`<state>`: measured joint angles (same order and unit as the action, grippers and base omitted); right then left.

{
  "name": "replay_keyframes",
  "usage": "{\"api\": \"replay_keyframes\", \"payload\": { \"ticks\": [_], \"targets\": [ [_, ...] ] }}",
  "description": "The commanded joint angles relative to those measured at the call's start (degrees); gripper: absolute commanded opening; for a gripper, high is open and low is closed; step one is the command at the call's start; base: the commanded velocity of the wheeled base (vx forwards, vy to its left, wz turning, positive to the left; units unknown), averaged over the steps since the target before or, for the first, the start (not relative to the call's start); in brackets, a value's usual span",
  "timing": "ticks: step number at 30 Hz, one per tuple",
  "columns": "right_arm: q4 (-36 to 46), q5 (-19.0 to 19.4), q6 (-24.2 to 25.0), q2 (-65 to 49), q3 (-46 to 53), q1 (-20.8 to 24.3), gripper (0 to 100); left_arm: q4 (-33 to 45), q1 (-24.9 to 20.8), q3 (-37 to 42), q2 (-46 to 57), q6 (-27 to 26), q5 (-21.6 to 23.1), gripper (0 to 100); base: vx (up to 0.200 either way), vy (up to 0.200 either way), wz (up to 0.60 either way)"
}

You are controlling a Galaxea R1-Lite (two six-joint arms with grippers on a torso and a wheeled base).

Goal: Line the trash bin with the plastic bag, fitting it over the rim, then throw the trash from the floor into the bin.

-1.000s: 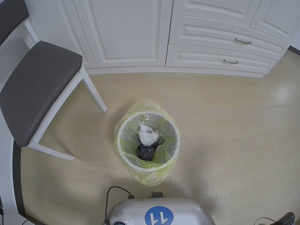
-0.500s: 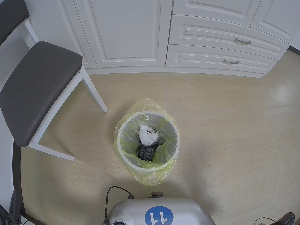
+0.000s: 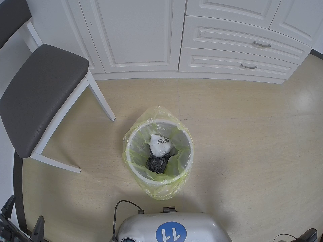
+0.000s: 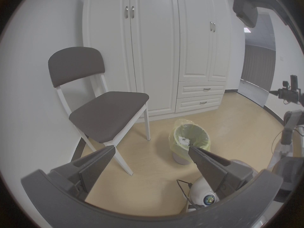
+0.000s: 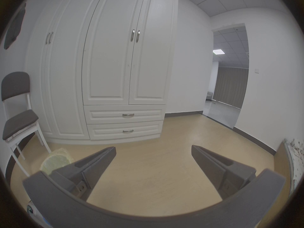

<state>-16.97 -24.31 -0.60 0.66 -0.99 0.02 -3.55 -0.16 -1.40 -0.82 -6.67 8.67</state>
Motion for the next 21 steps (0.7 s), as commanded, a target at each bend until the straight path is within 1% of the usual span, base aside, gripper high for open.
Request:
{"api": "replay_keyframes", "payload": {
  "ticks": [1,7,10,15,18,19,21],
  "targets": [
    [1.5,0.05,0.07,-0.66,0.99,-0.02,100,0.21,-0.02,1.23,0.73,1.22,-0.32,100,0.0,0.0,0.0],
    [5.54,0.14,0.07,-0.66,0.99,-0.02,100,1.7,-0.02,0.7,0.73,2.98,-1.37,100,0.0,0.0,0.0],
    [6.51,0.49,-0.02,-0.66,0.99,-0.02,100,3.11,-0.02,0.17,0.64,3.24,-4.71,100,0.0,0.0,0.0],
    [8.8,2.51,-0.11,-0.66,0.99,-0.02,100,3.2,-0.02,0.17,0.73,3.33,-9.46,100,0.0,0.0,0.0],
    [10.47,3.04,-0.11,-0.66,0.99,-0.02,100,3.11,-0.02,0.26,0.73,4.65,-10.95,100,0.0,0.0,0.0],
    [12.22,3.04,-0.11,-0.66,0.99,-0.02,100,3.02,-0.02,0.35,0.73,6.4,-12.1,100,0.0,0.0,0.0],
    [12.84,3.3,0.07,-0.66,0.99,-0.02,100,2.58,-0.02,0.61,0.73,7.72,-13.33,100,0.0,0.0,0.0]
  ]
}}
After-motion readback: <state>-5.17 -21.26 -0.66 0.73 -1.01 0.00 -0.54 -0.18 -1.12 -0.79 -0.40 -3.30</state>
